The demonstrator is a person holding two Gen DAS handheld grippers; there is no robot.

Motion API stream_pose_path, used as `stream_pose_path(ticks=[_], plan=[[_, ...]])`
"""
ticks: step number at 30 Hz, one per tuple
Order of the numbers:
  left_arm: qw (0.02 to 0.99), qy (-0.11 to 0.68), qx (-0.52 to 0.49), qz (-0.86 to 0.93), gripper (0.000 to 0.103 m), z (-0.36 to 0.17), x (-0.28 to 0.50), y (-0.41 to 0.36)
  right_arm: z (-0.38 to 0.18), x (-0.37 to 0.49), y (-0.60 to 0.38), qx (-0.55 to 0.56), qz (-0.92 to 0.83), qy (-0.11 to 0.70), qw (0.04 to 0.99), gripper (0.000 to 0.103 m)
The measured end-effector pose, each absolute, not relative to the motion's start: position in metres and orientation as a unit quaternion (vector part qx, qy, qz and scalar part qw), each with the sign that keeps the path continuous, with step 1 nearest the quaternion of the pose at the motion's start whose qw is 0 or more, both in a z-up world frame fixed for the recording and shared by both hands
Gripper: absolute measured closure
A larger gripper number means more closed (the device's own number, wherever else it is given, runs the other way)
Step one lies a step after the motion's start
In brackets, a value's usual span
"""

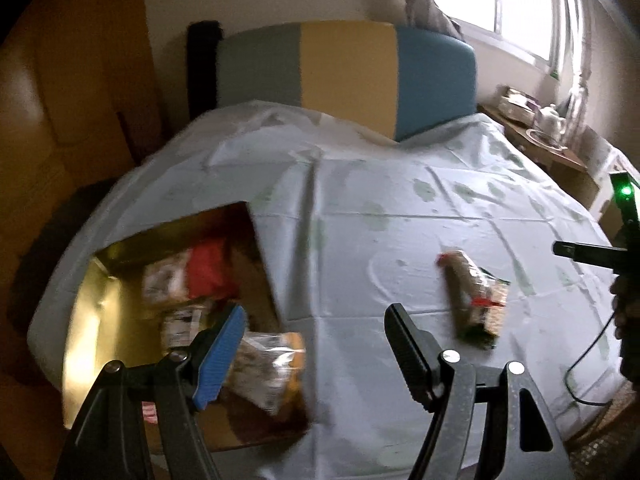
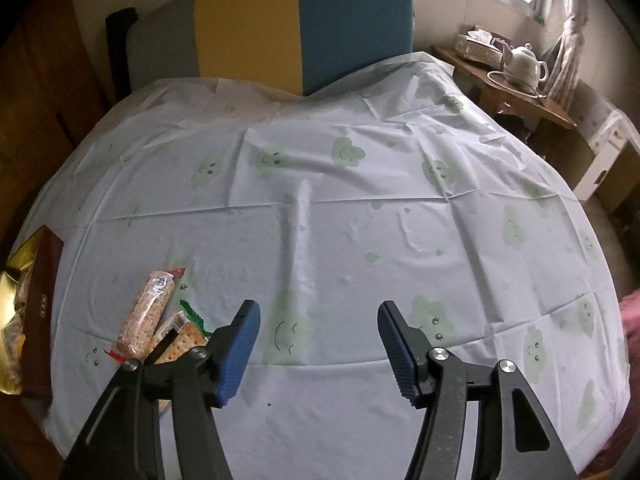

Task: Organize snacks
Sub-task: 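Move the left tool to the red-ended grain bar and grasp it, then lift the grain bar with the left tool while the right tool reaches for the green-edged cracker pack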

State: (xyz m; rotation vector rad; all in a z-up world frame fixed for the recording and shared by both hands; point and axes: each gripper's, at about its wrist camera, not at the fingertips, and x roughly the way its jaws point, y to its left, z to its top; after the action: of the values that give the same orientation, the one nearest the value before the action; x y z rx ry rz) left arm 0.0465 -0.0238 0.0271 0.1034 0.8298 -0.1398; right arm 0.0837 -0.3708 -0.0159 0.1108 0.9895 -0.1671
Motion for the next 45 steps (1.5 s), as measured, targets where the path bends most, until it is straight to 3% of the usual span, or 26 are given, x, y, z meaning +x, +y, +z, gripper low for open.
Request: stream_pose_path(ticks=[11,16,18,29,34,36,45], plan=[[0.88,0.443,0.066,-0.161,0.031,0.007,0.067,-0.092,-0.015,0.084,-0.376,0.052,-0.097,0.473,0.874,0.04],[0.861,0.469,0.047,-0.192,0.039,-0.003,0.082,-0.112,-0.012,0.084,-0.377,0.053,-0.098,0.468,0.876,0.037],[0.854,0.478,0.038,-0.203,0.047,-0.006,0.092,-0.122,-0.011,0.084,-0.377,0.052,-0.098,0.466,0.878,0.037],[0.801,0.56,-0.004,-0.214,0.057,-0.053,0.155,-0.18,-0.007,0.083,-0.378,0.054,-0.096,0.458,0.882,0.034],[0.797,0.565,-0.01,-0.213,0.057,-0.069,0.164,-0.187,-0.007,0.085,-0.378,0.057,-0.095,0.461,0.881,0.033],[0.799,0.563,0.005,-0.211,0.071,-0.076,0.163,-0.186,-0.008,0.085,-0.377,0.055,-0.092,0.462,0.881,0.033],[0.827,0.522,0.055,-0.2,0.072,-0.062,0.119,-0.141,-0.012,0.086,-0.374,0.043,-0.092,0.469,0.877,0.033]])
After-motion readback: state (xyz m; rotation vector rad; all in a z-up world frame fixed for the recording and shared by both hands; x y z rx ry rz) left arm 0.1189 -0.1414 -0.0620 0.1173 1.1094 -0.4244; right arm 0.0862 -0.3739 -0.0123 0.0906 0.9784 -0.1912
